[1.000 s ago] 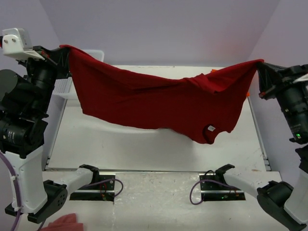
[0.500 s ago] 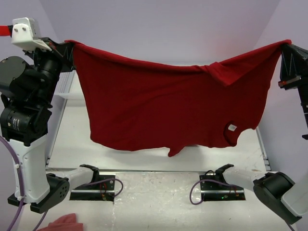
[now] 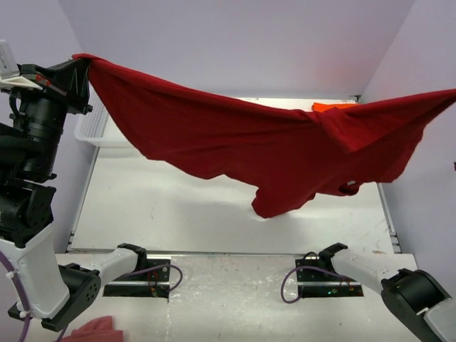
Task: Fold and stack the t-shirts
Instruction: Flatten out the tshirt
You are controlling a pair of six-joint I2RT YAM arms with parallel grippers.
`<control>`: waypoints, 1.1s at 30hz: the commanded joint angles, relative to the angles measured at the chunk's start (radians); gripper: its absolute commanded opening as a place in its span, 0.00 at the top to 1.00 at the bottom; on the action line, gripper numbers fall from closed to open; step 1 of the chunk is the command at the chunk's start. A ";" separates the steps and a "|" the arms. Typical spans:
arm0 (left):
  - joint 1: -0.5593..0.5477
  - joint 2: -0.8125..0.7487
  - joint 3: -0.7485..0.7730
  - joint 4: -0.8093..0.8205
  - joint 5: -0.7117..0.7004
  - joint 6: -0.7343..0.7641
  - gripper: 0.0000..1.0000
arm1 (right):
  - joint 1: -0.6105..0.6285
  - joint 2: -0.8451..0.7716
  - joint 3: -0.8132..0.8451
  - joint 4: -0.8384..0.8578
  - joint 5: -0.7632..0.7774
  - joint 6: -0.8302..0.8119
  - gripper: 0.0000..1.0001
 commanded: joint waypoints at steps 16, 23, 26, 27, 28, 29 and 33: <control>-0.001 -0.051 0.048 0.040 0.086 -0.011 1.00 | -0.009 -0.049 0.054 0.088 -0.255 0.119 1.00; -0.001 -0.143 -0.031 0.164 0.138 -0.012 1.00 | -0.095 -0.139 -0.028 0.182 -0.419 0.181 1.00; -0.001 -0.154 -0.027 0.177 0.158 -0.015 1.00 | -0.143 -0.172 -0.069 0.220 -0.486 0.210 1.00; -0.002 -0.157 -0.031 0.183 0.161 -0.017 1.00 | -0.150 -0.175 -0.072 0.234 -0.497 0.222 1.00; -0.001 -0.161 -0.037 0.198 0.165 -0.017 1.00 | -0.158 -0.175 -0.069 0.240 -0.514 0.227 1.00; -0.001 -0.165 -0.042 0.204 0.167 -0.017 1.00 | -0.161 -0.173 -0.065 0.242 -0.516 0.228 1.00; -0.001 -0.157 -0.056 0.244 0.179 -0.023 1.00 | -0.166 -0.144 -0.045 0.260 -0.520 0.227 1.00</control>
